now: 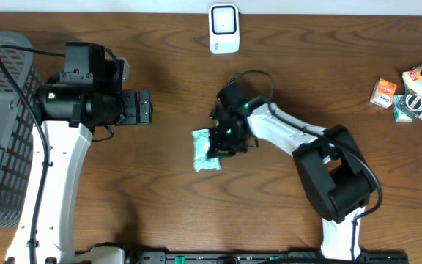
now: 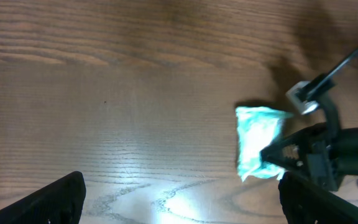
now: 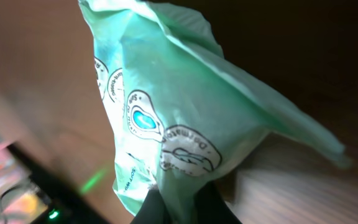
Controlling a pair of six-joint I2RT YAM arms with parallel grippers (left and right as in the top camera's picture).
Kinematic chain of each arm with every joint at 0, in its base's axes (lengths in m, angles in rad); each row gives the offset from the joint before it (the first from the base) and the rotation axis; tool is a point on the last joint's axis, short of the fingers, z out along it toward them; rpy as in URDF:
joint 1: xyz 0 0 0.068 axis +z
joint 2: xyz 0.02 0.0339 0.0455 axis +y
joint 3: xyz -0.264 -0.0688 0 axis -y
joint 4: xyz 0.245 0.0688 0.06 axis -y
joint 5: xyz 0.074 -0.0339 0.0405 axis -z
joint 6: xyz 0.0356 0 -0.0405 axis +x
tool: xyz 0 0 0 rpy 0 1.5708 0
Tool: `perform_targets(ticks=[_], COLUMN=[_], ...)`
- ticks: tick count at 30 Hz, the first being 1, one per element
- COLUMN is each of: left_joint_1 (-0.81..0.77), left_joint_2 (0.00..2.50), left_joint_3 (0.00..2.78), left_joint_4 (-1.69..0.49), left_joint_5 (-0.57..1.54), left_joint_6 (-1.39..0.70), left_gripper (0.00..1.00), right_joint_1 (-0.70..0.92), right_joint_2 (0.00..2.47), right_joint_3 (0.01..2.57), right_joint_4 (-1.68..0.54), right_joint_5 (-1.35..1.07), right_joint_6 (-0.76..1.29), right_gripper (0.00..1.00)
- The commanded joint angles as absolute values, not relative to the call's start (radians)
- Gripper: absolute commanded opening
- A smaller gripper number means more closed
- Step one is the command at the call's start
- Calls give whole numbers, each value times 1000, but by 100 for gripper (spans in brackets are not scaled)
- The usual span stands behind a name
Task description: Scan the item barcode
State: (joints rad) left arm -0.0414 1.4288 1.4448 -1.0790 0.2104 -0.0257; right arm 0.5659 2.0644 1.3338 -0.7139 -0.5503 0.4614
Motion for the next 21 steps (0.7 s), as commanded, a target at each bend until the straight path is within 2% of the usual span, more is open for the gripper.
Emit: perform_targets(ticks=[1, 9, 16, 21], left_joint_1=[-44, -44, -44, -44], left_joint_2=[1431, 1431, 1431, 1431], left_joint_3=[1441, 1441, 1441, 1441], left_joint_4=[-1084, -1084, -1084, -1084], left_joint_5=[208, 208, 208, 208], left_joint_6=[-23, -23, -23, -23], left_gripper=[97, 98, 98, 98], right_joint_1=[545, 587, 623, 623], right_joint_2=[2011, 1922, 1952, 1991], right_joint_3=[1409, 1548, 1499, 1461], right_joint_4=[-817, -1080, -1166, -1158], right_joint_5=[-226, 321, 696, 771], right_joint_6=[421, 441, 588, 692], right_gripper=[1, 1, 1, 1])
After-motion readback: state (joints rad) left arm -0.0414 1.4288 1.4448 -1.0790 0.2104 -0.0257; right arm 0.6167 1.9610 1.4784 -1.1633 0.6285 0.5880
